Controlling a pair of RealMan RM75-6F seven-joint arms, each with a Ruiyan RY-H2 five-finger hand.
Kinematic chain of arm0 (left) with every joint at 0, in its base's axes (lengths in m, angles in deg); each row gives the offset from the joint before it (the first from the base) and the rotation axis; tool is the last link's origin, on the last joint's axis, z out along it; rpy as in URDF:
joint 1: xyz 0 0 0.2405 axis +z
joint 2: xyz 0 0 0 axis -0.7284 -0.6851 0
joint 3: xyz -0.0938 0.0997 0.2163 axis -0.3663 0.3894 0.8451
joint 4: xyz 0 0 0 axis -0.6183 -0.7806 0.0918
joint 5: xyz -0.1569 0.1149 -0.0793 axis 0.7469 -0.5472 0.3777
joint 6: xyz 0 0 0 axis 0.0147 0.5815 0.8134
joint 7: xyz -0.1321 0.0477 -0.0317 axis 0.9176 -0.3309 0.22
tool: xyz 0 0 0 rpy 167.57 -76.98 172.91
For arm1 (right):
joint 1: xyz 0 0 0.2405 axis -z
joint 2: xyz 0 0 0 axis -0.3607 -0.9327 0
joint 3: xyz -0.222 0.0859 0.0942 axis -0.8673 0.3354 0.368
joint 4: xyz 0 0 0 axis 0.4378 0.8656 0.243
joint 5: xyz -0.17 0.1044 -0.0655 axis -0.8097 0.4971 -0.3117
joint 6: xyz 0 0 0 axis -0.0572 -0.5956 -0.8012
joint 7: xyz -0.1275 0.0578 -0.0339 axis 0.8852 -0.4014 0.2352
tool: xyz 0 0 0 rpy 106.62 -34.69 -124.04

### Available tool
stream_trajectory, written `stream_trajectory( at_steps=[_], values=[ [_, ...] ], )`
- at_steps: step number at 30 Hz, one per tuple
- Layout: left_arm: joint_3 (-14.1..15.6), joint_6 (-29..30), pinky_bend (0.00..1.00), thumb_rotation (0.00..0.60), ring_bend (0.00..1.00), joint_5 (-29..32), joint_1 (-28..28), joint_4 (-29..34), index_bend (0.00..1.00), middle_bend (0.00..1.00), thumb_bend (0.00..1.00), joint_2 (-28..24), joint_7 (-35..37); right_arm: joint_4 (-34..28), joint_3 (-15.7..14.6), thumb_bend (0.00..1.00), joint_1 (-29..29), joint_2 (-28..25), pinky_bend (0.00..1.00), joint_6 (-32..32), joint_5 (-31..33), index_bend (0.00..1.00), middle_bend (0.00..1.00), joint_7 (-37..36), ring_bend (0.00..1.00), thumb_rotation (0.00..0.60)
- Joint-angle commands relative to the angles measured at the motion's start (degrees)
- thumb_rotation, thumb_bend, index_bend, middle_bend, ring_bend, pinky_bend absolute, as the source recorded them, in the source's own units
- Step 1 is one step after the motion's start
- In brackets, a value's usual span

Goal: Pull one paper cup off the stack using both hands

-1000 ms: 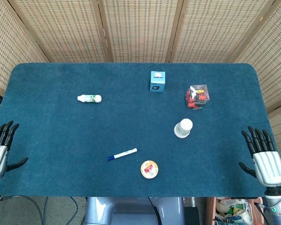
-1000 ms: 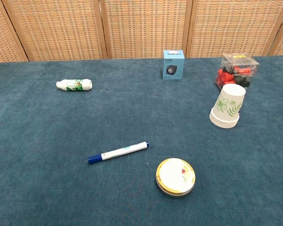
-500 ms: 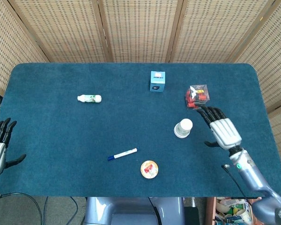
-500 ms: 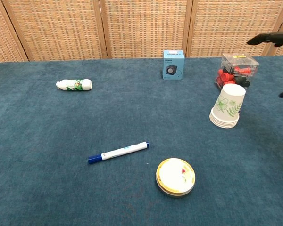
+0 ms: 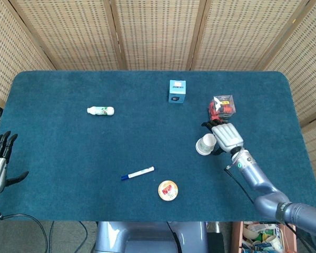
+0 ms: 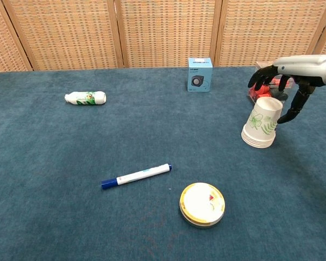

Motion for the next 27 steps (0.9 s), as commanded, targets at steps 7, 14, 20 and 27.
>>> stream_trajectory(
  at_steps=[7, 14, 20, 27],
  values=[
    [-0.8, -1.4, 0.0, 0.6, 0.0, 1.1, -0.3, -0.2, 0.0, 0.0, 0.13, 0.0, 0.2, 4.0, -0.2, 0.29, -2.2, 3.8, 0.44, 1.5, 1.4, 0.31, 0.38, -1.2, 0.27, 0.6],
    [-1.0, -1.8, 0.0, 0.6, 0.0, 1.3, -0.3, -0.4, 0.0, 0.0, 0.14, 0.1, 0.1, 6.9, -0.8, 0.37, -2.5, 5.7, 0.54, 0.1, 1.0, 0.42, 0.47, -0.5, 0.35, 0.6],
    [-1.1, -2.3, 0.0, 0.6, 0.0, 1.3, -0.5, -0.4, 0.0, 0.0, 0.14, 0.2, -0.2, 7.1, -1.3, 0.44, -2.3, 5.8, 0.66, -0.8, 0.3, 0.5, 0.55, -0.3, 0.43, 0.6],
    [-1.5, -2.4, 0.0, 0.6, 0.0, 0.8, -1.0, -0.3, 0.0, 0.0, 0.13, 0.2, -0.5, 4.3, -0.1, 0.49, -1.3, 4.3, 0.67, -2.2, -1.1, 0.51, 0.56, -5.3, 0.44, 0.6]
  ],
)
